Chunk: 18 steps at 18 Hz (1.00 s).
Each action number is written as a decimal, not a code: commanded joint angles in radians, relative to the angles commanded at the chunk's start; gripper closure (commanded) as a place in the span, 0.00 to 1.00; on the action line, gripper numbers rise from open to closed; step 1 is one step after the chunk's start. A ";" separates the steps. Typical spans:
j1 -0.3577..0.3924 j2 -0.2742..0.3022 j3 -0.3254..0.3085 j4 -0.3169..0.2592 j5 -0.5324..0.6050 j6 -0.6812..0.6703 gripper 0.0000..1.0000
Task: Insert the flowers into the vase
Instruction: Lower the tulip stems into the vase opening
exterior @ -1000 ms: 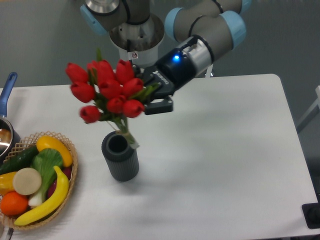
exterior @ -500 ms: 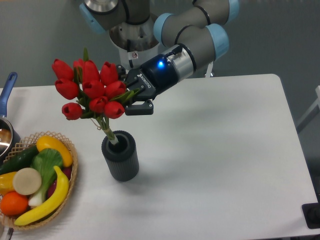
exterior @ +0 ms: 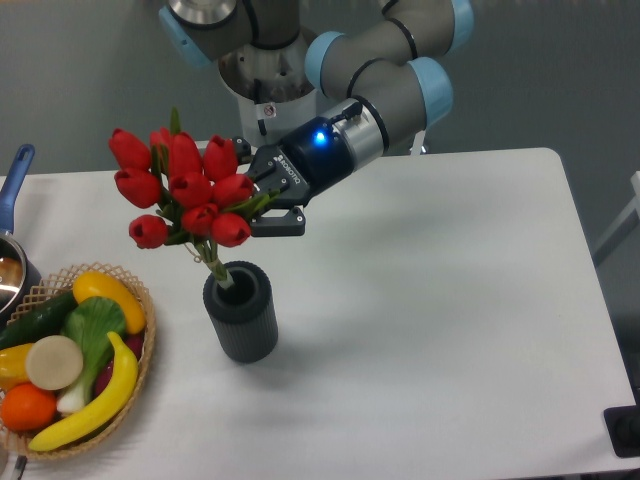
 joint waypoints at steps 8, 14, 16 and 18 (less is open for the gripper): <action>0.002 -0.035 -0.026 0.000 0.009 0.005 0.77; 0.020 -0.087 -0.041 0.000 0.011 0.044 0.77; 0.021 -0.089 -0.052 0.000 0.012 0.057 0.77; 0.023 -0.091 -0.055 -0.002 0.044 0.060 0.77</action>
